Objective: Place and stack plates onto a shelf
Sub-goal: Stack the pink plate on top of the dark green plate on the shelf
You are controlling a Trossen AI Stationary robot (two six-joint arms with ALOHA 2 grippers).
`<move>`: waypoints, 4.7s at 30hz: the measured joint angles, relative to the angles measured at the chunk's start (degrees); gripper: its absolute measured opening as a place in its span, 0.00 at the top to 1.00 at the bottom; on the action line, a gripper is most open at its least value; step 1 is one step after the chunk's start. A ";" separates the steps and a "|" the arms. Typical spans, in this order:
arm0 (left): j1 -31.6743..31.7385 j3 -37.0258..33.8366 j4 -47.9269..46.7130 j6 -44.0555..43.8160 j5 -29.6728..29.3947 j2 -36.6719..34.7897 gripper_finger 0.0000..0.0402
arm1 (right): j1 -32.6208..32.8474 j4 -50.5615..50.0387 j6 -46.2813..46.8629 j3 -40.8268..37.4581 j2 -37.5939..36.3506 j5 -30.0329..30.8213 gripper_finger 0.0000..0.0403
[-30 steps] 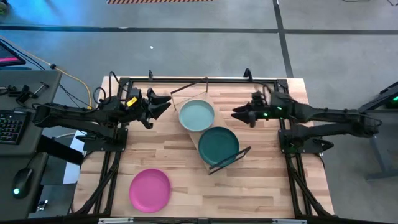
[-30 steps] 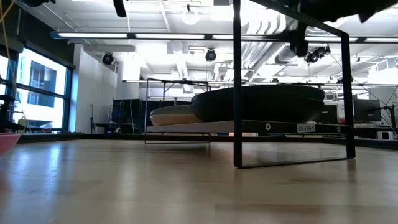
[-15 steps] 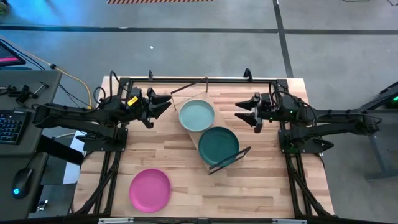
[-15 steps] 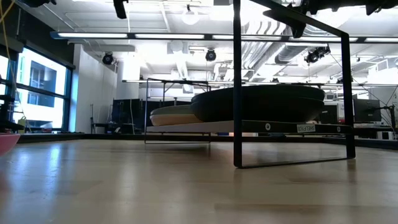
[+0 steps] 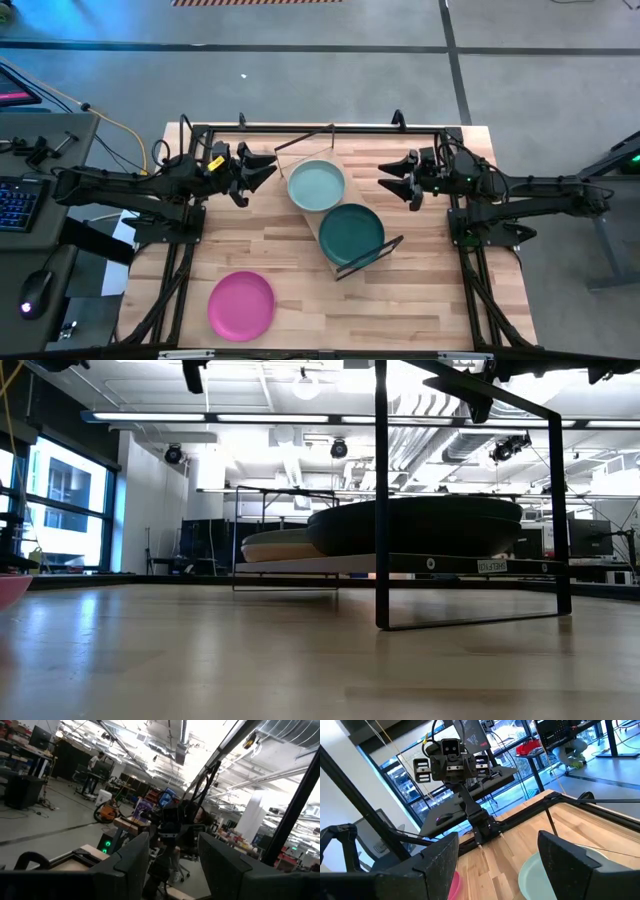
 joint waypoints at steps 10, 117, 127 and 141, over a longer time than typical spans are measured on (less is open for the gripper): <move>0.00 3.07 -13.97 0.62 1.67 0.04 0.60 | 0.00 0.11 -0.49 0.00 0.00 -0.43 0.37; 3.54 49.64 -64.70 -1.95 14.40 53.53 1.00 | 0.00 -10.88 0.14 0.02 0.00 0.07 0.37; 3.32 49.70 -62.49 -1.92 13.57 54.90 0.98 | 0.00 -10.91 0.15 0.02 0.02 0.23 0.37; 2.84 49.70 -62.15 1.32 13.58 55.88 0.95 | -0.01 -10.88 0.15 0.02 0.01 0.23 0.37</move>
